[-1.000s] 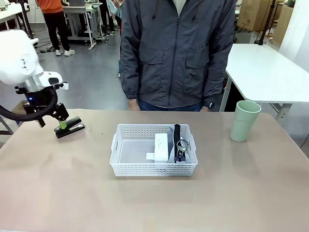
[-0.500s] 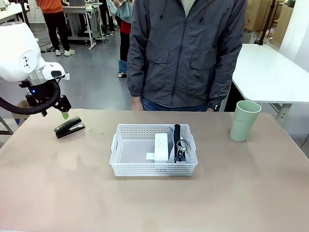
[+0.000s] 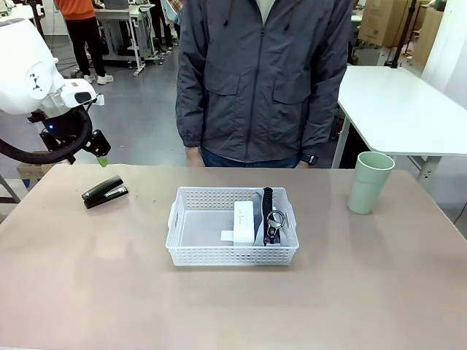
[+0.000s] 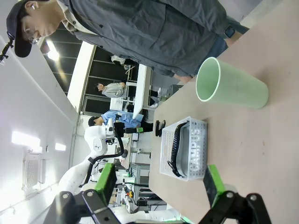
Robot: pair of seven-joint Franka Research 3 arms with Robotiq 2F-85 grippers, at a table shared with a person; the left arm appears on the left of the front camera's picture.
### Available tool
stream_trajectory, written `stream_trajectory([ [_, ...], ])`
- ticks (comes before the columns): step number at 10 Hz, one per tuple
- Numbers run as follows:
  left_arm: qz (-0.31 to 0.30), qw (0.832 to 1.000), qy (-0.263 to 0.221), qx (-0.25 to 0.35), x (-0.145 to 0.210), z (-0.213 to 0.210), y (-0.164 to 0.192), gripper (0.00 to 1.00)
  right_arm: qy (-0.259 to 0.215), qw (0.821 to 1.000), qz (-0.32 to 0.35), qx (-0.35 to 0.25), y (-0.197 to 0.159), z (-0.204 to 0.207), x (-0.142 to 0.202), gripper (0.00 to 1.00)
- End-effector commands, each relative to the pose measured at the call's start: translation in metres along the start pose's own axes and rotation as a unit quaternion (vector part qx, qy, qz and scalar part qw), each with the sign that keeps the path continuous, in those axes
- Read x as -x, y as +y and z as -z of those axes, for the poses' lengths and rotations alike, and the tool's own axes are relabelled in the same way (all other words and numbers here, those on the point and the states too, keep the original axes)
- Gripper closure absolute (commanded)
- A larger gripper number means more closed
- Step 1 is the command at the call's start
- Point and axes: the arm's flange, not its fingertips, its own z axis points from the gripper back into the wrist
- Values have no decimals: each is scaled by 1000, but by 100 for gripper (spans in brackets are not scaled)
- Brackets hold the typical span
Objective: Efficiently arrange items inside the basket to fit them all.
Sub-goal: Pick up the Stapler and place it inside the Organizing basket.
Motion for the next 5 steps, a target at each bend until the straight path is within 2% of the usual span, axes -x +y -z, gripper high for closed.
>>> stream_trajectory([
  [1,2,1000,4,-6,0,3,2,0,0,1000,-3,-4,0,-1,0,0],
  [3,0,1000,2,0,0,2,0,0,0,1000,-3,-4,0,-1,0,0],
  [4,52,999,-13,-7,0,2,1,0,0,1000,-3,-4,0,-1,0,0],
  [5,120,993,-12,9,-2,5,-2,0,0,1000,-3,-4,0,-1,0,0],
])
